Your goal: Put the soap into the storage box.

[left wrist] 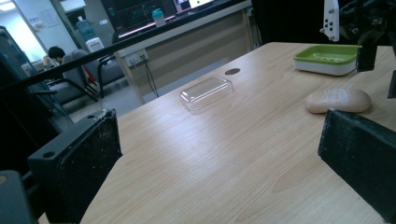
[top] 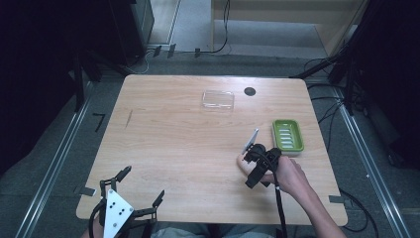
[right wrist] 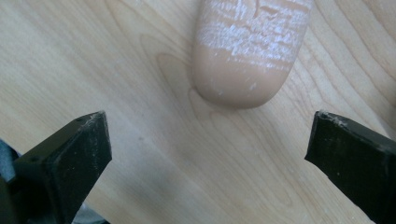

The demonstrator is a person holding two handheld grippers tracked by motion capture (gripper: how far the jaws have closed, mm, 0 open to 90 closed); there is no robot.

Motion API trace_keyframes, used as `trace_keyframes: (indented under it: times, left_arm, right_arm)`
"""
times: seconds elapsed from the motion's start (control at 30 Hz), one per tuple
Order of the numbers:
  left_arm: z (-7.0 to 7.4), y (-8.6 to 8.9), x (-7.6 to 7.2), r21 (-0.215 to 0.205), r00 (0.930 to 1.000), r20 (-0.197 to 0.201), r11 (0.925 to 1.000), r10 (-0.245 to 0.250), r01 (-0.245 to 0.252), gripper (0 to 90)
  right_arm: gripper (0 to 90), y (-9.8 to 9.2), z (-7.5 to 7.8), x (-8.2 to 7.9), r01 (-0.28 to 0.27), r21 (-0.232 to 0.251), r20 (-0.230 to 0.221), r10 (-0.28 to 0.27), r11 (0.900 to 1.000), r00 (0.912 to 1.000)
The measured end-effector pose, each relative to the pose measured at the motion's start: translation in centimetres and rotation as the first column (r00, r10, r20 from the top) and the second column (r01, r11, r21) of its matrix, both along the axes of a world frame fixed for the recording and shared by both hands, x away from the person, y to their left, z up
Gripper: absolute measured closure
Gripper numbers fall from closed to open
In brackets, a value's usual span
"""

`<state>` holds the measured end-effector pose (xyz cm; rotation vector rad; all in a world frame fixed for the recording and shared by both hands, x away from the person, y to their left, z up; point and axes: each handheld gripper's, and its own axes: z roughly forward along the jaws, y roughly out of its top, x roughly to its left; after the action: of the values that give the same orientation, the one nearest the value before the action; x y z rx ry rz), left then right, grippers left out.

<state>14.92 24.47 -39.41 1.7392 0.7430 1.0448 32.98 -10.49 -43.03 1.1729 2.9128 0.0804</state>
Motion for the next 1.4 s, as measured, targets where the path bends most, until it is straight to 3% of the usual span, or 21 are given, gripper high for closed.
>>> trace_keyframes:
  times: [0.93,1.13,1.3,1.4]
  left_arm:
    - [0.0,0.1,0.0,-0.005,1.0,0.0,1.0,0.002,-0.002,0.0]
    - [0.0,0.1,0.0,-0.006,1.0,0.001,1.0,0.001,-0.001,0.0]
    - [0.0,0.1,0.0,-0.005,1.0,0.001,1.0,0.0,0.0,0.0]
    - [0.0,0.1,0.0,-0.005,1.0,0.001,1.0,0.001,-0.001,0.0]
  right_arm:
    - [0.3,0.6,-2.2,4.1,0.095,0.084,-0.036,-0.092,0.992,0.9951]
    - [3.9,0.8,-2.9,4.7,0.098,0.083,-0.039,-0.095,0.992,0.9947]
    - [14.4,1.0,-3.1,4.8,0.115,0.069,-0.034,-0.113,0.991,0.993]
    - [14.6,1.0,-3.2,4.8,0.119,0.068,-0.019,-0.118,0.991,0.9928]
